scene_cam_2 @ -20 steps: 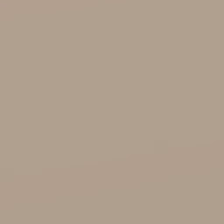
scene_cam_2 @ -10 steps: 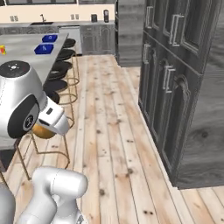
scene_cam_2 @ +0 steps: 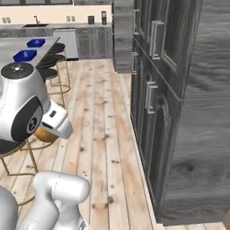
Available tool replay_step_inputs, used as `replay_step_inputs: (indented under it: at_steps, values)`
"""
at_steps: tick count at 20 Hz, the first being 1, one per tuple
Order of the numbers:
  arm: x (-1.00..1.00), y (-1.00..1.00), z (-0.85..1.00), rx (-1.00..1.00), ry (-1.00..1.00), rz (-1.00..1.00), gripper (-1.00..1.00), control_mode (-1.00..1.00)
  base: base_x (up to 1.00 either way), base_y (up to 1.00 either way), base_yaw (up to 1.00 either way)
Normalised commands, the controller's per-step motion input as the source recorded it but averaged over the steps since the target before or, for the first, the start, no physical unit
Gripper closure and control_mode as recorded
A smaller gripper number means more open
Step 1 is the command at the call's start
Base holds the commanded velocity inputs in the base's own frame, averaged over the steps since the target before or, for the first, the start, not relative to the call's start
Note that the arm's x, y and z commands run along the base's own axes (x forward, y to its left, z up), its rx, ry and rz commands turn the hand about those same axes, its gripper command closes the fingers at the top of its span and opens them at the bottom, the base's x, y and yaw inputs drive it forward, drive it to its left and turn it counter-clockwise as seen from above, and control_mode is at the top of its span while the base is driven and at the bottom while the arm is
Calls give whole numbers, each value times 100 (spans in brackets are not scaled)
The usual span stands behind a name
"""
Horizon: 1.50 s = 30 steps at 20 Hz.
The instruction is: Gather the carrot and potato from the fridge and place them on a tray on the dining counter. Then gather the fish and chicken drumstick from the fridge and place them on the other tray.
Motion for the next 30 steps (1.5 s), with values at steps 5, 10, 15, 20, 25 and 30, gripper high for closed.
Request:
replay_step_inputs:
  at_steps: [5, 10, 15, 20, 25, 30]
  values:
    - [0, 0, 0, 0, 0, 0, 100, 100, 100, 18, -1]
    - [0, 0, 0, 0, 0, 0, 100, 100, 100, 29, -1]
    - [0, 0, 0, 0, 0, 0, 100, 100, 100, 23, 0]
    - [0, 0, 0, 0, 0, 0, 100, 100, 100, 26, 0]
    - [0, 0, 0, 0, 0, 0, 100, 100, 100, 21, 0]
    - [0, 0, 0, 0, 0, 0, 100, 100, 100, 9, 12]
